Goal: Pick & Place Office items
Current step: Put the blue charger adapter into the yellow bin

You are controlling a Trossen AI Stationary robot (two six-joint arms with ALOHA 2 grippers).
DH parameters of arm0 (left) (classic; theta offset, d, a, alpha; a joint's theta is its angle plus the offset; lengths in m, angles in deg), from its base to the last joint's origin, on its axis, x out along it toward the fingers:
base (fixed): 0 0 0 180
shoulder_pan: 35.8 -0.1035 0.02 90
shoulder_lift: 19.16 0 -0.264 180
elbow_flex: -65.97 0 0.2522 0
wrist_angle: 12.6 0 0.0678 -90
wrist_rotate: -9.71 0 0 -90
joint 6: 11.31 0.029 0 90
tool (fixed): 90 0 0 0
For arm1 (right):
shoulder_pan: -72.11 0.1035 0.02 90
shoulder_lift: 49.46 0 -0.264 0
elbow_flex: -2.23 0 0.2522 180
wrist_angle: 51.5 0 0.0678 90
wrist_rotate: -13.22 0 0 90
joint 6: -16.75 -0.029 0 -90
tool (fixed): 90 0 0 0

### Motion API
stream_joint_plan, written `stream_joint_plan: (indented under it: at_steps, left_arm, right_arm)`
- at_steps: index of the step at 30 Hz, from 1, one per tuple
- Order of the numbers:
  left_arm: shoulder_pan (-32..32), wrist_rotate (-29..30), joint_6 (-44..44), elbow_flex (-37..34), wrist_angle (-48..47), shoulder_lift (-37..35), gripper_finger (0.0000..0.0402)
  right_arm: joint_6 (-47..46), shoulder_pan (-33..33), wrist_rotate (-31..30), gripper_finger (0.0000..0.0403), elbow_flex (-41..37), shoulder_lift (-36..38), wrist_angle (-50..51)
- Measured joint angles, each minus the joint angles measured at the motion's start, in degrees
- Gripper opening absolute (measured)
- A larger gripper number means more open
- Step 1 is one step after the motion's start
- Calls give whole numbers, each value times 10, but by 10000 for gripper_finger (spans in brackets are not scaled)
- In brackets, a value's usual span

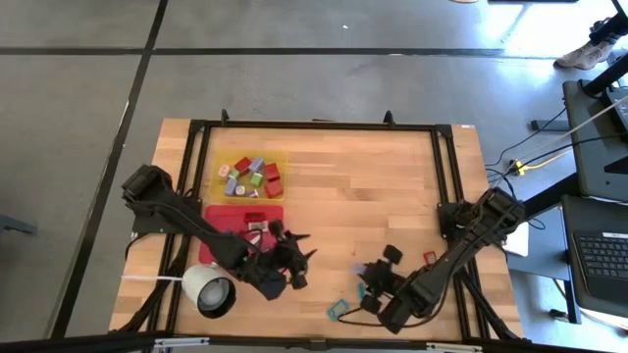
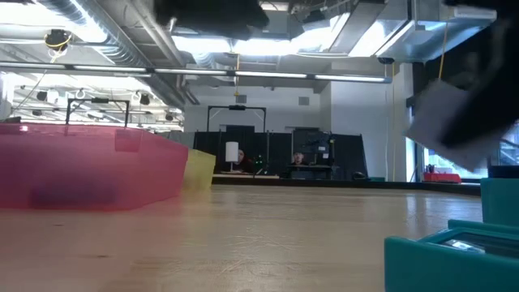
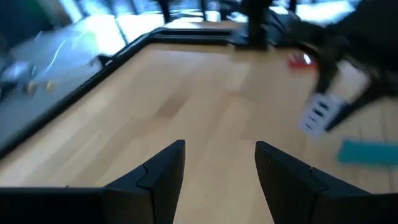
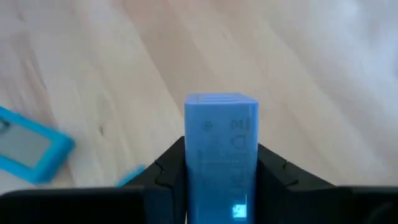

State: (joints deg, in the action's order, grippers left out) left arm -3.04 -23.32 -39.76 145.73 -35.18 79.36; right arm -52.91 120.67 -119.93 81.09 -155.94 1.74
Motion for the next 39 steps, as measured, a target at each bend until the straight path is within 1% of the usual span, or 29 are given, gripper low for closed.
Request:
stream_joint_plan:
  at_steps: [2,5,8,11,15,17,19,23,26,28,32,39]
  left_arm:
    - [-1,-24,83,0,30,14,191]
    - [-2,-65,195,0,62,33,189]
    - [-3,-105,266,0,98,51,190]
    - [-3,-131,310,0,147,67,192]
    - [3,-136,367,0,201,69,190]
    - [9,-134,379,0,214,66,189]
    - [10,-147,378,0,229,64,190]
    - [4,-186,363,0,239,64,193]
    - [3,-188,366,0,239,64,193]
    - [3,-191,371,0,239,64,191]
    - [4,-228,369,0,238,64,191]
    - [4,-195,373,0,234,63,190]
  right_arm:
    - [100,-12,-12,118,0,0,-55]
    - [250,-29,-12,120,0,0,-152]
    - [372,-46,-10,121,0,0,-239]
    - [461,-60,-10,121,0,1,-289]
    - [483,-77,4,122,0,1,-297]
    - [488,-85,14,122,0,1,-297]
    - [509,-89,17,122,0,1,-299]
    - [561,-92,-8,123,0,1,-320]
    - [593,-94,-8,123,0,1,-345]
    - [604,-94,-10,123,0,1,-358]
    - [616,-94,-10,123,1,5,-365]
    - [646,-94,-16,123,30,5,-363]
